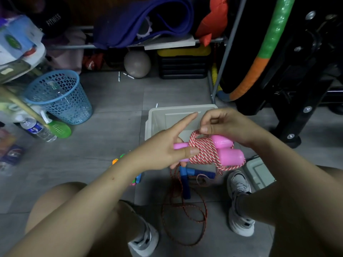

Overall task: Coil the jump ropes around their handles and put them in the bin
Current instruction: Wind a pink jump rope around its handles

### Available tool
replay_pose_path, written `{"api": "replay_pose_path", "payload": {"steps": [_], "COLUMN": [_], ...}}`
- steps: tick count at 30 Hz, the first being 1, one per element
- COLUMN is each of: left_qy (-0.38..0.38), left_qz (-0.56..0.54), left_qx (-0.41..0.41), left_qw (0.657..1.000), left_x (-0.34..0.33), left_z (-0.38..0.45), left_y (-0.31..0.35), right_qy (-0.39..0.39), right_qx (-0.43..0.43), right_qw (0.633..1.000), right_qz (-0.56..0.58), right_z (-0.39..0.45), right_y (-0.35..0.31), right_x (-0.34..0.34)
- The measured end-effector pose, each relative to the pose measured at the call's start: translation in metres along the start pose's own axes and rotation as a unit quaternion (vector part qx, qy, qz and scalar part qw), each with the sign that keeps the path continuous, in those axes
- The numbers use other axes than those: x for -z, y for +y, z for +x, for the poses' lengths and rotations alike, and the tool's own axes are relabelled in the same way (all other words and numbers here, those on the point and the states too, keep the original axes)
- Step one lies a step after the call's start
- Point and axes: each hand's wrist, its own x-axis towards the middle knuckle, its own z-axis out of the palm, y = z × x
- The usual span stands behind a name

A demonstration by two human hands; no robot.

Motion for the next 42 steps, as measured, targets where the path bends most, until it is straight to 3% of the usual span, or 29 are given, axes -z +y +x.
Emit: {"api": "replay_pose_path", "payload": {"steps": [5, 8, 12, 18, 26, 30, 36, 42], "left_qy": [0.042, 0.076, 0.110, 0.185, 0.215, 0.244, 0.265, 0.262], "left_qz": [-0.052, -0.074, -0.073, -0.109, -0.110, -0.118, -0.094, -0.089], "left_qx": [-0.028, -0.032, -0.022, -0.020, -0.030, -0.021, 0.004, 0.015], "left_qw": [0.997, 0.994, 0.991, 0.976, 0.970, 0.962, 0.960, 0.961], "left_x": [0.002, 0.006, 0.009, 0.020, 0.016, 0.017, 0.011, 0.013], "left_z": [-0.001, -0.001, 0.002, 0.009, 0.019, 0.020, 0.025, 0.028], "left_y": [0.003, 0.002, -0.004, -0.006, -0.004, -0.004, -0.004, -0.001], "right_qy": [-0.014, 0.004, -0.029, -0.037, 0.126, 0.162, 0.209, 0.233], "right_qx": [-0.053, -0.057, -0.036, -0.049, -0.012, 0.034, 0.010, 0.017], "right_qw": [0.998, 0.998, 0.999, 0.990, 0.992, 0.986, 0.974, 0.969], "right_qz": [0.016, 0.027, 0.023, 0.125, -0.001, -0.016, -0.091, -0.081], "right_z": [-0.009, -0.010, -0.016, -0.021, -0.016, -0.011, -0.014, -0.021], "right_y": [-0.006, -0.004, -0.004, 0.009, 0.019, 0.016, 0.009, -0.002], "right_x": [0.002, 0.006, 0.007, -0.006, -0.054, -0.069, -0.072, -0.070]}}
